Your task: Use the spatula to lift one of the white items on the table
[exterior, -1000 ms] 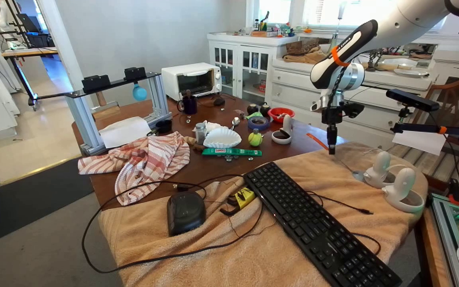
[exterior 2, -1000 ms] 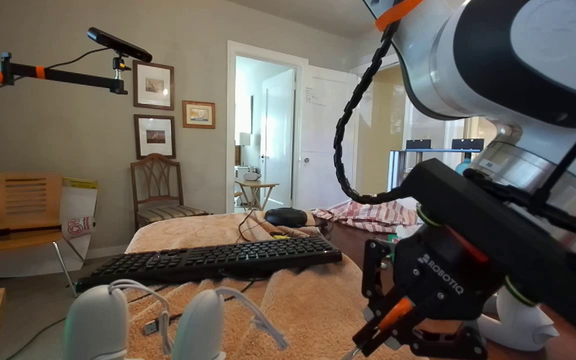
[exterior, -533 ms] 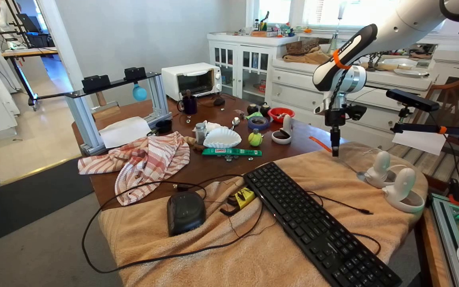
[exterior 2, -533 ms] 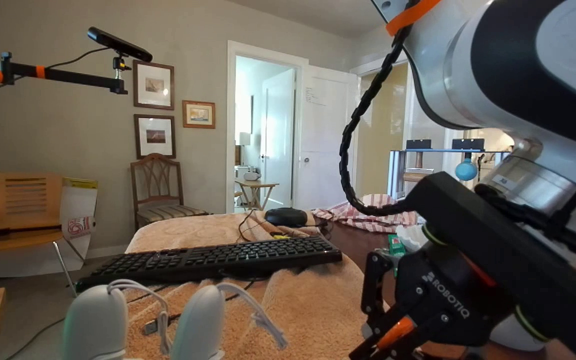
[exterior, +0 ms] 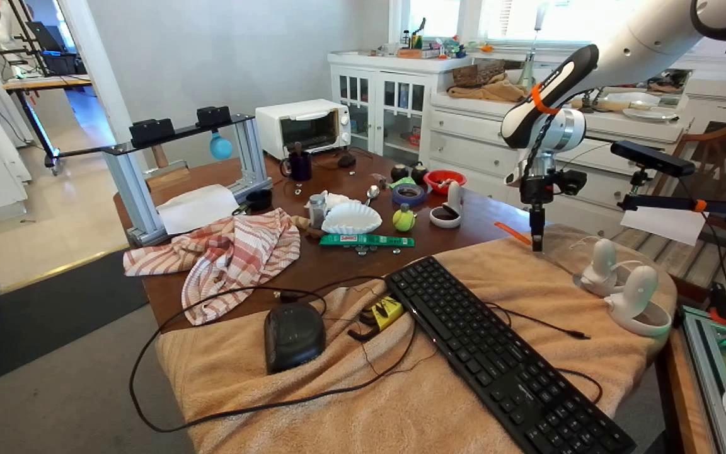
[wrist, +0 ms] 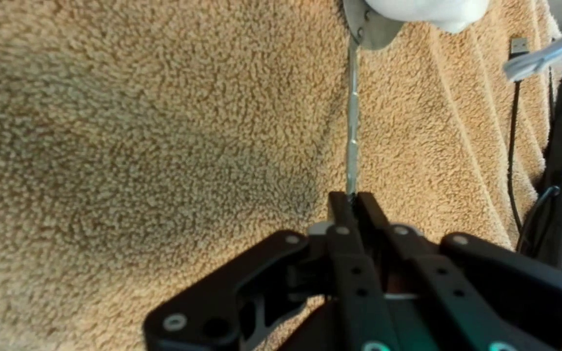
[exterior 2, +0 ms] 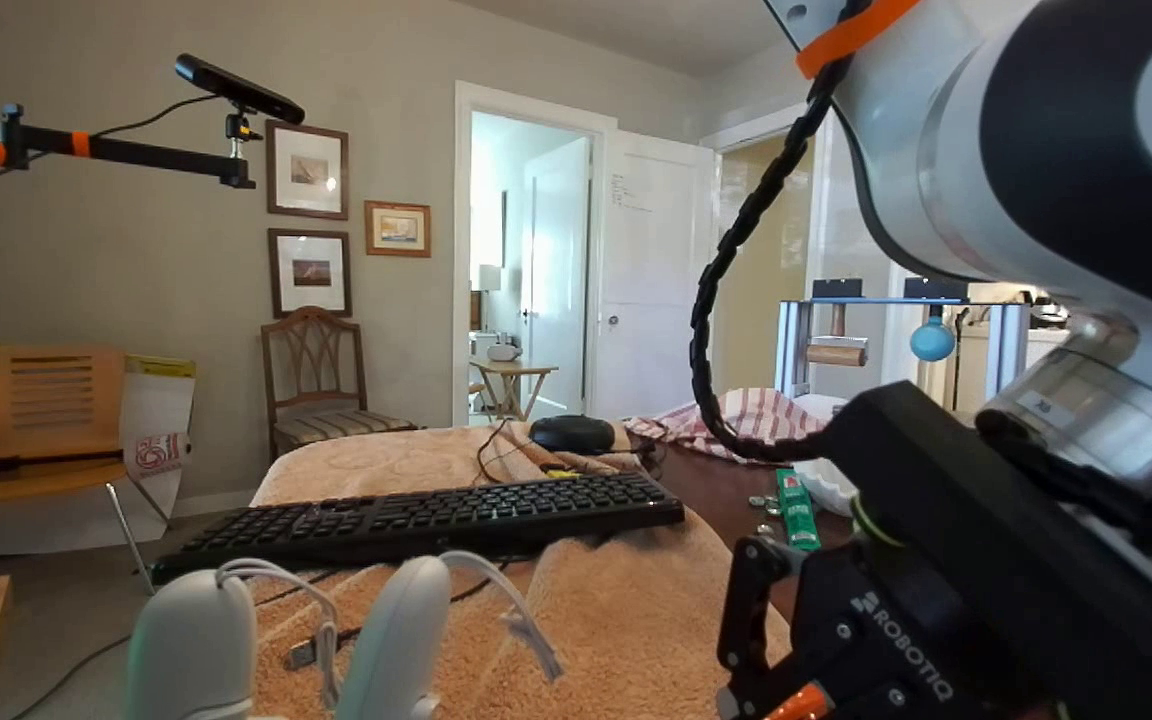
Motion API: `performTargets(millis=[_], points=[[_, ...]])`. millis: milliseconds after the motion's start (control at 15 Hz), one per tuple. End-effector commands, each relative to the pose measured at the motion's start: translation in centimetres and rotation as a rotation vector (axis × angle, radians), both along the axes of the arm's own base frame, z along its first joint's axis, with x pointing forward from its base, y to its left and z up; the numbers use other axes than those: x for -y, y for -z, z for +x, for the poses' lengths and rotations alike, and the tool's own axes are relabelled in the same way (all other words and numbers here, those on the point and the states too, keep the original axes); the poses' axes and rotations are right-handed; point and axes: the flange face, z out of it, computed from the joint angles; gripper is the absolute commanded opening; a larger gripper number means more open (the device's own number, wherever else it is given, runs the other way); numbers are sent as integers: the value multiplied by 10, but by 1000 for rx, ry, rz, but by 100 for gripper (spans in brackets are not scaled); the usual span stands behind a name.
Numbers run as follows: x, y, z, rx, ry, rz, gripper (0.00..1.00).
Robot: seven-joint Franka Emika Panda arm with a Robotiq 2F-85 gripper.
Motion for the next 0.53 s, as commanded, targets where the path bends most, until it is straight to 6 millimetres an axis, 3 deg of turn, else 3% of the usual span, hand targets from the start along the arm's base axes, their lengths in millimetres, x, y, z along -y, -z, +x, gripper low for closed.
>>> performTargets(millis=[0, 467], points=[[7, 6, -1, 9, 40, 9, 2], [16, 0, 8, 172, 114, -55, 2]])
